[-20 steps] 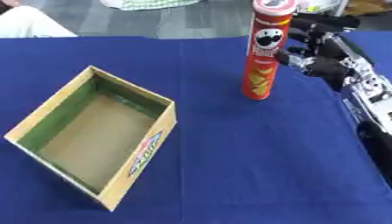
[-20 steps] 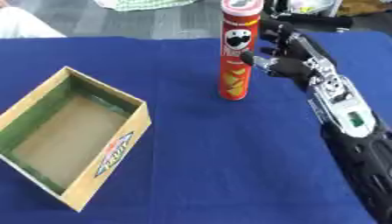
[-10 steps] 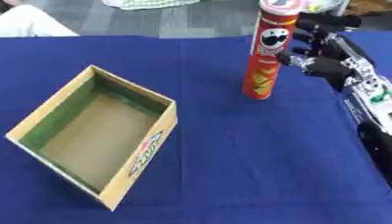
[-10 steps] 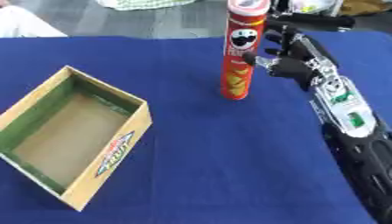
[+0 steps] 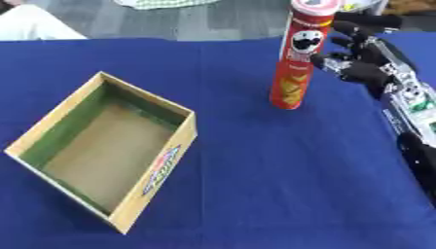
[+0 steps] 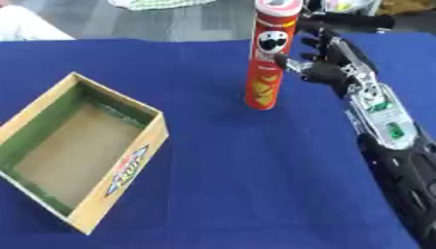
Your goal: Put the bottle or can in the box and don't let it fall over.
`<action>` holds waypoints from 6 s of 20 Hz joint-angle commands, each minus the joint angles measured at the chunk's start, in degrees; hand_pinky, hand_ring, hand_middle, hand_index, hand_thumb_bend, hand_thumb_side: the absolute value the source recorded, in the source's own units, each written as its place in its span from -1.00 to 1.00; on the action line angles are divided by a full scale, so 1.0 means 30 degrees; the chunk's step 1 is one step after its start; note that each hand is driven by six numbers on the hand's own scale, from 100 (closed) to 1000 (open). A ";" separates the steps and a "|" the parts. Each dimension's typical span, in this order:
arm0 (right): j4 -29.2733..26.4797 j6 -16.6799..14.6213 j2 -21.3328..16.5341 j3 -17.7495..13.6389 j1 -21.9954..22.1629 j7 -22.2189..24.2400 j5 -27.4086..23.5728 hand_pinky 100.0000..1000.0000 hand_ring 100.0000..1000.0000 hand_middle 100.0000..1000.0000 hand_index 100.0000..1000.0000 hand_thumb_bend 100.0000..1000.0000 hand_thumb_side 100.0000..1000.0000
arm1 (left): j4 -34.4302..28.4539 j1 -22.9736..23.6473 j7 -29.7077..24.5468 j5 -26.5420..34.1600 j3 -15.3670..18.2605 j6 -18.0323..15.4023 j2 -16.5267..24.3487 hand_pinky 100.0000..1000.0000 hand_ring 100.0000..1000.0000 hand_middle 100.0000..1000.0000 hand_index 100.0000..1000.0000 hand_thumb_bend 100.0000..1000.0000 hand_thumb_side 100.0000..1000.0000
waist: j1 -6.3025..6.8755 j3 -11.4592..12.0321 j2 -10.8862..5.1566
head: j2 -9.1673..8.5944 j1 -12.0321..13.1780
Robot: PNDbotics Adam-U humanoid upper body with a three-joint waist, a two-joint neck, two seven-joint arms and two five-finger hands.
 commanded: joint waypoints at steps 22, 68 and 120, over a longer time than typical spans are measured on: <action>0.0942 -0.0234 -0.0098 0.0350 -0.1720 0.0717 0.0610 0.84 1.00 1.00 0.82 -0.04 -0.83 | -0.0211 -0.0248 -0.0132 -0.0063 0.0025 -0.0033 0.0149 0.41 0.87 0.76 0.68 -0.11 0.81 | 0.0002 0.0133 -0.0054 | -0.0284 0.0039; 0.2313 0.0991 0.1019 0.1111 -0.3519 -0.0195 0.1451 0.83 1.00 1.00 0.30 0.11 -0.96 | -0.0216 -0.0347 -0.0115 -0.0031 0.0061 -0.0038 0.0059 0.42 0.88 0.76 0.68 -0.12 0.81 | 0.0009 0.0309 0.0132 | -0.0398 0.0015; -0.5245 0.5813 0.2978 0.4592 -0.7605 -0.0225 -0.1788 0.81 1.00 0.96 -0.39 -0.60 -1.00 | -0.0128 -0.0187 -0.0100 -0.0007 0.0067 -0.0036 0.0166 0.42 0.87 0.77 0.68 -0.13 0.81 | -0.0099 0.0257 -0.0452 | -0.0008 -0.0267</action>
